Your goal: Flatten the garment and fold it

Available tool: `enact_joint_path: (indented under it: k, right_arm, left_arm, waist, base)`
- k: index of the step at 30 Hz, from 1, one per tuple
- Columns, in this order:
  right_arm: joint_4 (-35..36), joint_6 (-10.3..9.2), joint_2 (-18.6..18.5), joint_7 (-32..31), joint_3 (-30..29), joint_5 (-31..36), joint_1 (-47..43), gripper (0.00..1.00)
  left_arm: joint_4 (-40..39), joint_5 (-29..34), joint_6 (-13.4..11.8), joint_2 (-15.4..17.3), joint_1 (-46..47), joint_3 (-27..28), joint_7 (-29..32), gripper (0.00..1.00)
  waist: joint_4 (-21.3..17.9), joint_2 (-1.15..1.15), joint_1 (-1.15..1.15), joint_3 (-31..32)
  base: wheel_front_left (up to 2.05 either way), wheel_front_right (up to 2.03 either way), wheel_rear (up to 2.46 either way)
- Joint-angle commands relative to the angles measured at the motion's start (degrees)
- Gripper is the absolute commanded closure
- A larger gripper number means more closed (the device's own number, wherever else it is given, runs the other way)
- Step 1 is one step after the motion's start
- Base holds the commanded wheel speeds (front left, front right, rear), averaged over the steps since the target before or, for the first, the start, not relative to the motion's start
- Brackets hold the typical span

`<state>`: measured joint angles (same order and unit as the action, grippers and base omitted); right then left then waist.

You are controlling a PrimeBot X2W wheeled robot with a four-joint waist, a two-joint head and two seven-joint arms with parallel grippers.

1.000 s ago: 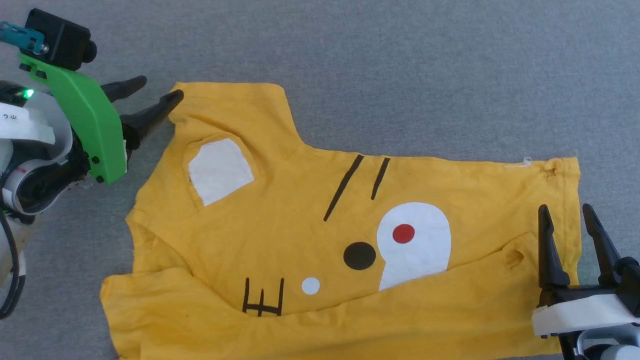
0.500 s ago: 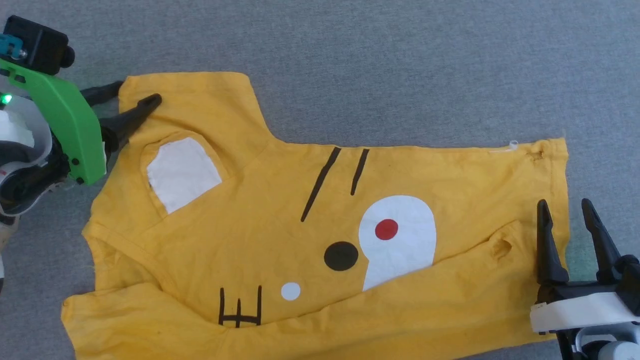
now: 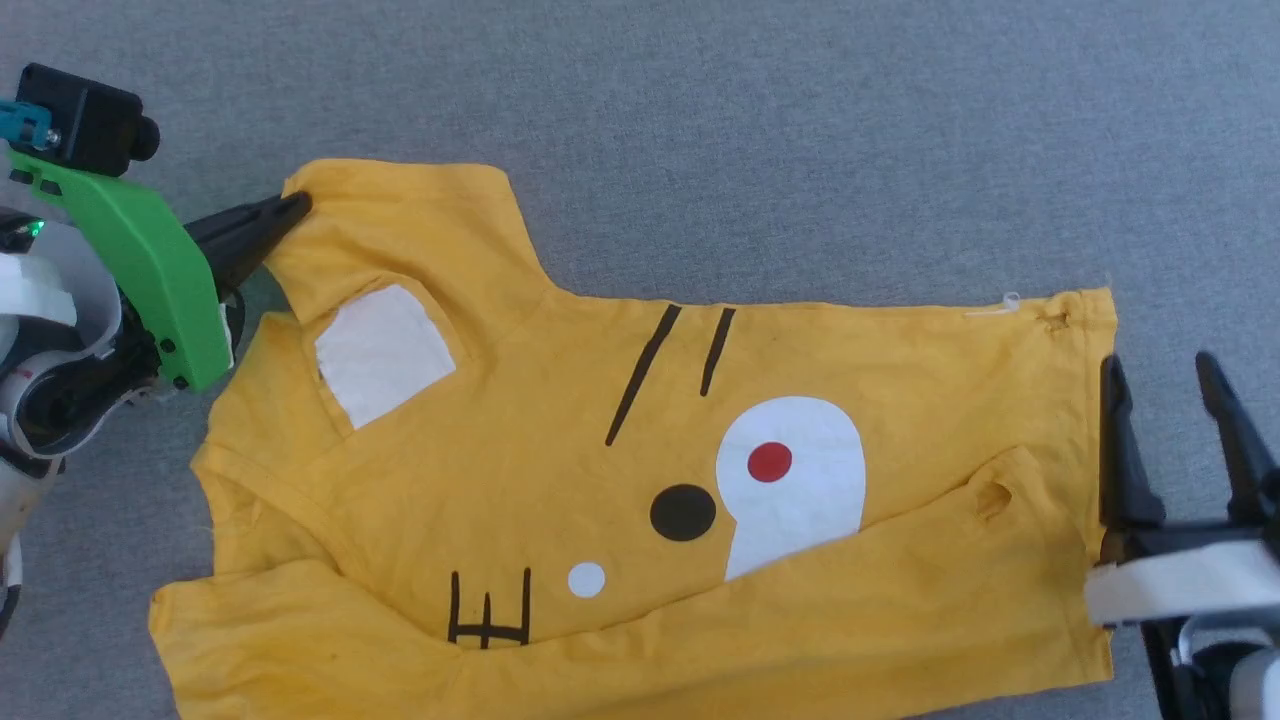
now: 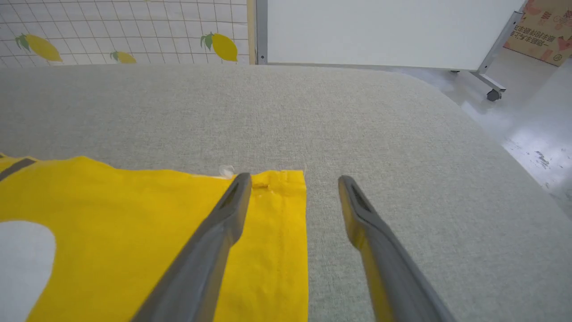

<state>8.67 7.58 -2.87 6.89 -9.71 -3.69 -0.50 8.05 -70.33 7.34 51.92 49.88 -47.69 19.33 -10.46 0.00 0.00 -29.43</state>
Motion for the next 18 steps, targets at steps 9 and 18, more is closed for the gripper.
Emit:
enact_joint_path:
  k: [9, 18]
  right_arm:
    - [5.8, -0.09, 0.0, -23.9, -1.1, 3.5, 8.5, 0.0]
    - [5.8, -0.09, 0.0, -46.2, -2.7, 3.8, 12.6, 0.0]
  left_arm:
    - [-2.1, -1.4, 0.1, 0.3, -0.9, -2.1, -3.7, 1.0]
    - [-3.2, -2.0, 0.1, 1.0, 0.6, -3.6, -4.7, 1.0]
  waist:
    - [2.4, 0.0, 0.0, 2.7]
    - [3.7, 0.0, 0.0, 0.8]
  base:
    - [0.0, 0.0, 0.0]
    - [0.0, 0.0, 0.0]
